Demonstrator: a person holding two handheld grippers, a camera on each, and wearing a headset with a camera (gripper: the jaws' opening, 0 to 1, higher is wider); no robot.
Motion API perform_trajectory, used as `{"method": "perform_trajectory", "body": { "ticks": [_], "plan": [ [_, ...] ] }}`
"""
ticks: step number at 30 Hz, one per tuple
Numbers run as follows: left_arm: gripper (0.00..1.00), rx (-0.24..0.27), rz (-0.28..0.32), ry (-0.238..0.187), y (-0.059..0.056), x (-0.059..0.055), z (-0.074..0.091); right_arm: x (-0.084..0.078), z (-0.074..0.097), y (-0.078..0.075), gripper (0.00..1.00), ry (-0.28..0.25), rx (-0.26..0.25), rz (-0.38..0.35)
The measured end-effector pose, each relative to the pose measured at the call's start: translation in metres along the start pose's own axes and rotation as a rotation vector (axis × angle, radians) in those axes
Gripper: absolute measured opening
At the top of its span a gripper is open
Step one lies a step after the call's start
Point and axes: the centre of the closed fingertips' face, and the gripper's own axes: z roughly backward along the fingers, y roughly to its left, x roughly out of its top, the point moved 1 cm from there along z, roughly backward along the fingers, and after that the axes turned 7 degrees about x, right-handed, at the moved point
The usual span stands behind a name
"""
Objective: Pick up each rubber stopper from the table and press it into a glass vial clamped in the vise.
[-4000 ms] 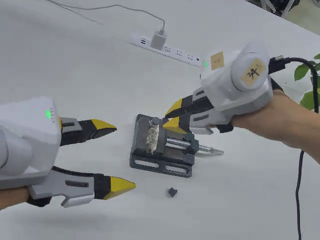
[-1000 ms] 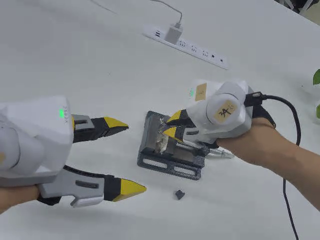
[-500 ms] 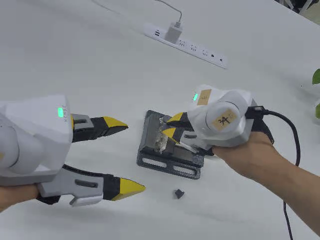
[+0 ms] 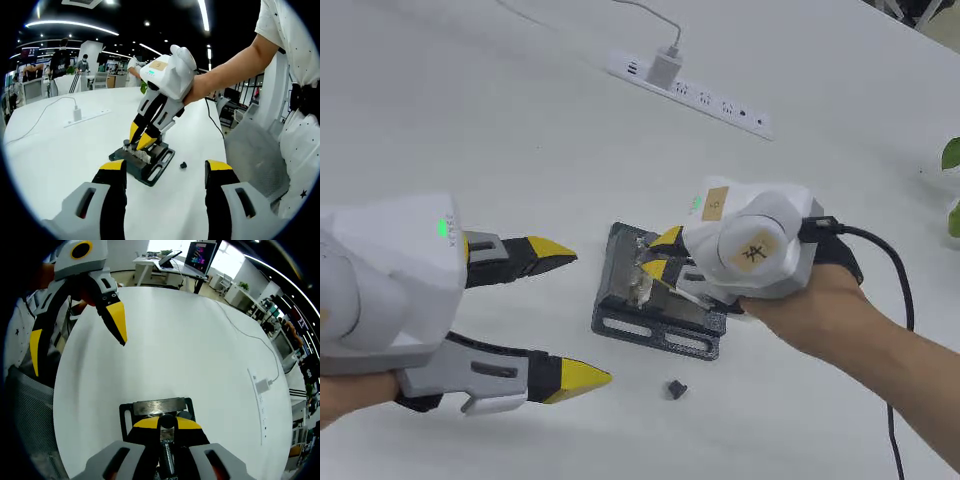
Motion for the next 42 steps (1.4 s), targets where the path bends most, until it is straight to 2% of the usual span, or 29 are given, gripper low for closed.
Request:
{"method": "perform_trajectory", "body": {
  "ticks": [7, 17, 24, 28, 33, 42],
  "plan": [
    [0.62, 0.005, 0.001, 0.003, 0.000, 0.000, 0.002, 0.001, -0.002, 0.001, 0.07, 0.007, -0.022, 0.053],
    [0.62, 0.008, 0.004, 0.002, 0.001, 0.000, 0.002, 0.006, 0.003, 0.000, 0.07, -0.031, -0.004, 0.001],
    [0.62, 0.007, 0.004, 0.003, 0.002, -0.001, 0.002, 0.012, 0.018, -0.008, 0.03, -0.062, -0.013, -0.003],
    [0.62, 0.006, 0.006, 0.002, 0.002, 0.000, 0.002, 0.006, 0.023, -0.012, 0.00, -0.061, 0.017, -0.021],
    [0.62, 0.005, 0.007, 0.000, 0.002, 0.000, 0.001, 0.000, 0.021, -0.006, 0.00, -0.055, 0.080, -0.042],
    [0.65, -0.001, 0.003, 0.008, 0.002, -0.003, 0.001, 0.002, 0.013, -0.002, 0.00, -0.056, 0.122, -0.049]
  ]
}}
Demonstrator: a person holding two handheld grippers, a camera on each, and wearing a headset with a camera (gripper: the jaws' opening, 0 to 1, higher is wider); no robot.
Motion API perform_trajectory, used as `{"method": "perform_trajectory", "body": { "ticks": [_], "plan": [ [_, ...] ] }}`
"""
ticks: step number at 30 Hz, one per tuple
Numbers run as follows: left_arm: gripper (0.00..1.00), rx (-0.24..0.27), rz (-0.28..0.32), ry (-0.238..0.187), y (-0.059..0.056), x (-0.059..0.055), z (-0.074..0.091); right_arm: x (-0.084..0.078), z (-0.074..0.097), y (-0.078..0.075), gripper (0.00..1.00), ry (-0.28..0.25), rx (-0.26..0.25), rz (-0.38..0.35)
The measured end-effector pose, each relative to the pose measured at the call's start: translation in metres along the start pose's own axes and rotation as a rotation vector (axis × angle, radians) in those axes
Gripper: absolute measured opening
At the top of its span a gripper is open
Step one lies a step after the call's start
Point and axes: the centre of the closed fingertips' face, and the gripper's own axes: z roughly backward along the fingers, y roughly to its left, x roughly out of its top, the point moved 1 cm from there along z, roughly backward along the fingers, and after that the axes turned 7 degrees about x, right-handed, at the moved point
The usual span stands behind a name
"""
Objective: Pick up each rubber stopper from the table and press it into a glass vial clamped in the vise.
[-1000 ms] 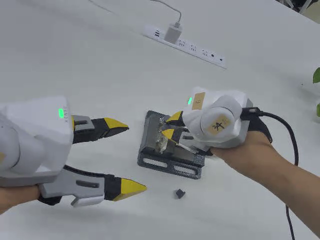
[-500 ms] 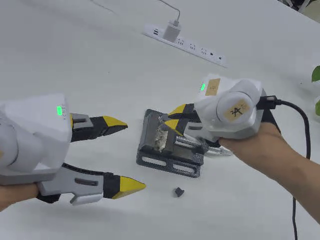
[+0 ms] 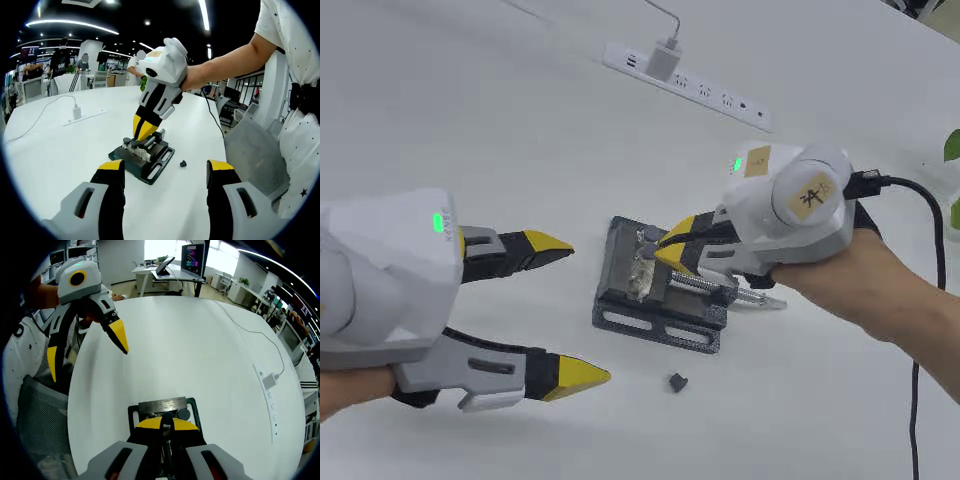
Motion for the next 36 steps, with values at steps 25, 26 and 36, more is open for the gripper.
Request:
{"method": "perform_trajectory", "body": {
  "ticks": [25, 26, 36],
  "plan": [
    [0.65, -0.001, 0.003, 0.000, 0.001, -0.001, 0.000, -0.002, -0.009, -0.001, 0.00, 0.043, 0.043, 0.027],
    [0.65, -0.001, 0.004, 0.002, 0.001, -0.003, -0.001, -0.002, -0.009, -0.001, 0.00, 0.049, 0.046, 0.028],
    [0.70, -0.016, 0.005, 0.007, -0.004, -0.007, -0.005, -0.003, -0.012, 0.001, 0.00, 0.115, 0.055, 0.061]
  ]
}}
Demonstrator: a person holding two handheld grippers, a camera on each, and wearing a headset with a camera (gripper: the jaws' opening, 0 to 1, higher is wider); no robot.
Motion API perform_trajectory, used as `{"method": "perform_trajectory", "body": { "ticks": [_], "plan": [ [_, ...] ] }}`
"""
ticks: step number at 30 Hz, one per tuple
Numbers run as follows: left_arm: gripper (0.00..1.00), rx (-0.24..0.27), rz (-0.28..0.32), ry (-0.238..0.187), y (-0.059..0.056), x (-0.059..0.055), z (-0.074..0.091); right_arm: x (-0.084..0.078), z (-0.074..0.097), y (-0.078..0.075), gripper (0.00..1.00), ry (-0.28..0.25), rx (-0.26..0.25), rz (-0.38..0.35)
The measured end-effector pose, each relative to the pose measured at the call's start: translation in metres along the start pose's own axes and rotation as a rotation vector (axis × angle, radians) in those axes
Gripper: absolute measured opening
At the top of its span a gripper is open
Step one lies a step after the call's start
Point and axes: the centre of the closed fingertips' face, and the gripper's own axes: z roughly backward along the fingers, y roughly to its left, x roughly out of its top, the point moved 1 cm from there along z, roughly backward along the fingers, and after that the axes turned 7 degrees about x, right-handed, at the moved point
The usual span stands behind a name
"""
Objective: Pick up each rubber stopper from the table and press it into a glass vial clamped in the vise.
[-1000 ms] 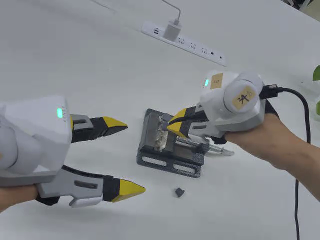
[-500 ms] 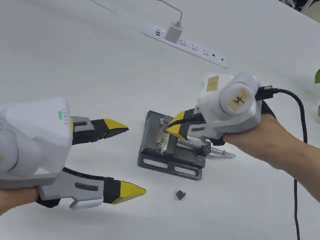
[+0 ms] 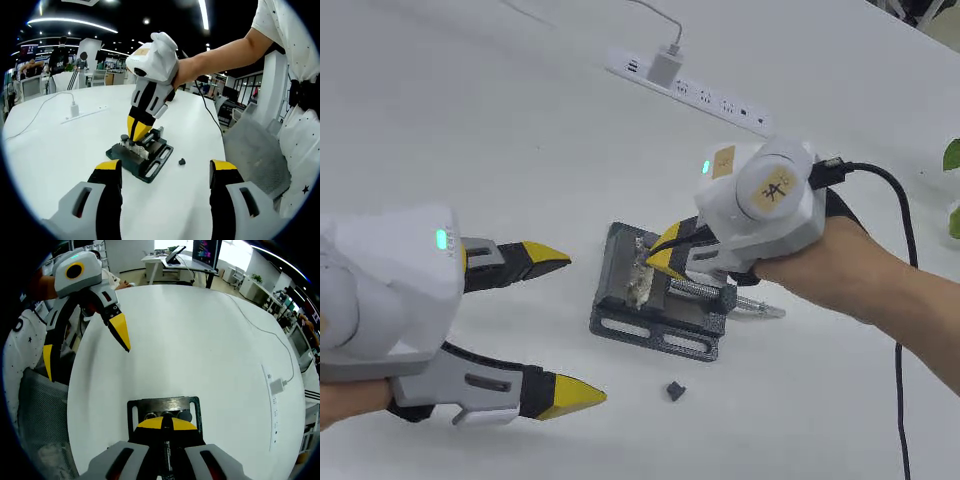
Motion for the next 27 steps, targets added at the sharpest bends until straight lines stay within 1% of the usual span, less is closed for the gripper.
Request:
{"method": "perform_trajectory", "body": {
  "ticks": [6, 10, 15, 27],
  "plan": [
    [0.70, 0.002, 0.002, -0.014, 0.0002, 0.0032, -0.0001, 0.0004, -0.0005, -0.0011, 0.00, 0.016, 0.007, -0.011],
    [0.70, 0.004, 0.001, -0.018, 0.0013, 0.0040, 0.0002, 0.0008, -0.0016, -0.0010, 0.00, 0.038, 0.001, 0.001],
    [0.69, 0.009, 0.002, -0.023, 0.0034, 0.0044, 0.0007, 0.0005, -0.0020, -0.0020, 0.00, 0.059, 0.010, -0.007],
    [0.69, 0.008, 0.000, -0.029, 0.0056, 0.0069, -0.0011, -0.0002, -0.0036, -0.0028, 0.00, 0.082, 0.019, -0.022]
  ]
}}
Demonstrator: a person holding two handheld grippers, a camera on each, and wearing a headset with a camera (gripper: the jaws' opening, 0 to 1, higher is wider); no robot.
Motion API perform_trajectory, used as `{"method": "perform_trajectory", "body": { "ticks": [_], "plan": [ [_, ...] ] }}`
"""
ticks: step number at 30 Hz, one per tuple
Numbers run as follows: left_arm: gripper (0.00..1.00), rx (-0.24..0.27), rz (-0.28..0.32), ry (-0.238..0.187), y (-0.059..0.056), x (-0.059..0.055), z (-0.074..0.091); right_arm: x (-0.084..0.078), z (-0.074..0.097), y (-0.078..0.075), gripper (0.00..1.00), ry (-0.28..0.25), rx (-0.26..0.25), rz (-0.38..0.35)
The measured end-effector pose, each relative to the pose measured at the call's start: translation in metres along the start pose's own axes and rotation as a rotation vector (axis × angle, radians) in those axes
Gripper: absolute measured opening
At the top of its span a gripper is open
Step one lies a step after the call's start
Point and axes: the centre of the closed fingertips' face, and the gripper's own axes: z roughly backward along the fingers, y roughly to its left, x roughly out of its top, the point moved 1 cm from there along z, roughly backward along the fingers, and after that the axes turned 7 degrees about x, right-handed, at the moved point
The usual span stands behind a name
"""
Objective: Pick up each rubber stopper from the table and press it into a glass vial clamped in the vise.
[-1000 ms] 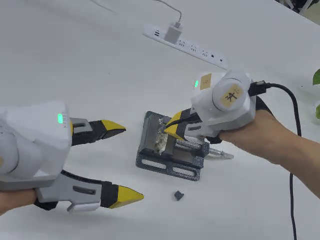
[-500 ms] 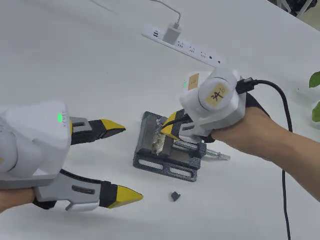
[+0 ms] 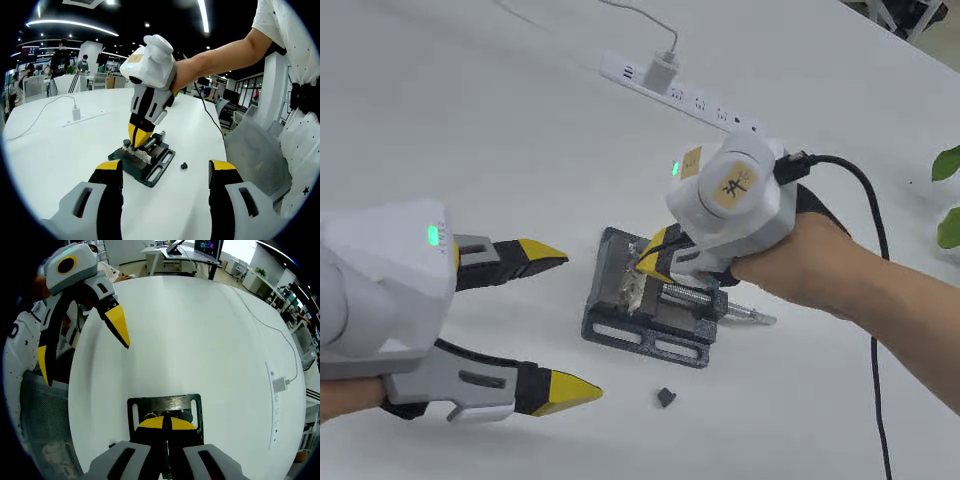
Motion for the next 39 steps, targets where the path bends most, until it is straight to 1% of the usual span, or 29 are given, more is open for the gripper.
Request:
{"method": "perform_trajectory", "body": {
  "ticks": [5, 7, 11, 13, 15, 16, 18, 20, 22, 23, 24, 25, 26, 31, 39],
  "plan": [
    [0.68, 0.002, -0.001, -0.004, 0.001, 0.001, -0.001, 0.001, -0.001, -0.001, 0.00, 0.023, 0.001, 0.005],
    [0.68, 0.001, -0.002, -0.002, 0.001, 0.001, -0.001, 0.000, -0.001, -0.001, 0.00, 0.030, 0.009, 0.002],
    [0.69, 0.000, -0.008, -0.001, 0.001, 0.002, -0.002, 0.002, -0.002, -0.003, 0.00, 0.066, 0.036, -0.009],
    [0.69, 0.001, -0.010, -0.002, 0.001, 0.003, -0.002, 0.002, -0.003, -0.002, 0.00, 0.076, 0.038, -0.002],
    [0.68, 0.001, -0.009, -0.005, 0.001, 0.004, -0.002, 0.001, -0.002, -0.002, 0.00, 0.072, 0.039, -0.013],
    [0.68, 0.000, -0.008, -0.006, 0.000, 0.005, -0.002, 0.001, -0.001, -0.002, 0.00, 0.063, 0.040, -0.009],
    [0.68, -0.004, -0.017, -0.001, -0.002, 0.006, -0.002, 0.000, 0.000, -0.001, 0.00, 0.029, 0.037, -0.035],
    [0.68, -0.005, -0.017, 0.002, -0.003, 0.006, -0.001, 0.000, 0.000, 0.000, 0.00, 0.018, 0.017, 0.015],
    [0.68, -0.004, -0.026, 0.009, -0.004, 0.006, 0.001, 0.000, 0.001, 0.000, 0.00, -0.011, 0.011, -0.021],
    [0.68, 0.000, -0.025, 0.009, -0.003, 0.007, 0.002, 0.000, 0.001, 0.000, 0.00, -0.040, 0.008, -0.062],
    [0.68, 0.003, -0.023, 0.010, -0.003, 0.007, 0.003, 0.000, 0.002, 0.000, 0.00, -0.053, 0.006, -0.089],
    [0.68, 0.004, -0.024, 0.010, -0.003, 0.007, 0.004, -0.001, 0.002, 0.000, 0.00, -0.050, 0.006, -0.066],
    [0.68, 0.006, -0.026, 0.013, -0.003, 0.007, 0.005, -0.001, 0.002, 0.001, 0.00, -0.059, 0.003, -0.045],
    [0.68, 0.007, -0.033, 0.027, -0.004, 0.006, 0.007, -0.001, 0.002, 0.001, 0.00, -0.086, -0.013, -0.040],
    [0.68, 0.008, -0.048, 0.034, -0.005, 0.009, 0.009, -0.001, 0.005, 0.001, 0.00, -0.147, -0.022, -0.091]
  ]
}}
